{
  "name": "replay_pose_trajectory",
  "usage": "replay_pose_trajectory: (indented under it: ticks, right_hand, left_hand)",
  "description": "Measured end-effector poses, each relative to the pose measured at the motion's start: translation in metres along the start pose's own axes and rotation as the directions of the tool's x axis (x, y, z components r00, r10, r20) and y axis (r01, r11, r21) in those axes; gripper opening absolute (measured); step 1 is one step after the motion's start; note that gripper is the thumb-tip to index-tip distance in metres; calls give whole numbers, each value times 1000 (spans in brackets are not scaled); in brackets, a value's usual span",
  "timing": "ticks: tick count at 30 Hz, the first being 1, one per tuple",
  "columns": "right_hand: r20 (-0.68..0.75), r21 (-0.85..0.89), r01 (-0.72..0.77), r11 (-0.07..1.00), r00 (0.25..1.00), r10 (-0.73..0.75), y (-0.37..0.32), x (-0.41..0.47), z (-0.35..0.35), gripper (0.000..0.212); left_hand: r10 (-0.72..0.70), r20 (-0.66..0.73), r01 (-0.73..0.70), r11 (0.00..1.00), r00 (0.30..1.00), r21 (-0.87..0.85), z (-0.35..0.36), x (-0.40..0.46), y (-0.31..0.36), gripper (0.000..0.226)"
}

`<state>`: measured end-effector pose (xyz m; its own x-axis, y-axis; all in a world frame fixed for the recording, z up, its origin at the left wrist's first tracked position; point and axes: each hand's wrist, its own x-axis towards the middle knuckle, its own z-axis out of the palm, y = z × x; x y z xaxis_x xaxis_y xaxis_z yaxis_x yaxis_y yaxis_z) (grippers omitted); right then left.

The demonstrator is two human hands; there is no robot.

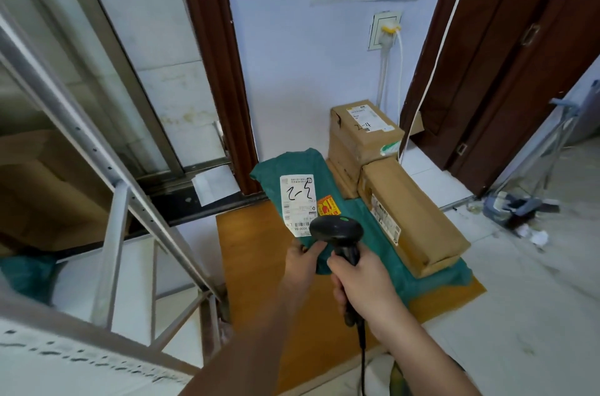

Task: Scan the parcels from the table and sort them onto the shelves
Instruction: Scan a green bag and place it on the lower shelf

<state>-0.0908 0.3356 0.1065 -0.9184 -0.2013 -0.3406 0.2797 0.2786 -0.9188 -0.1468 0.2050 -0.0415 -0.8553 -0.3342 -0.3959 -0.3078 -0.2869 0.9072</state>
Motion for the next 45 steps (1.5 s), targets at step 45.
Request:
replay_pose_trajectory:
  ticks: [45]
  right_hand:
    - [766, -128, 323, 938, 633, -114, 70, -248, 10, 8]
  left_hand:
    - [15, -485, -210, 912, 874, -352, -121, -379, -102, 32]
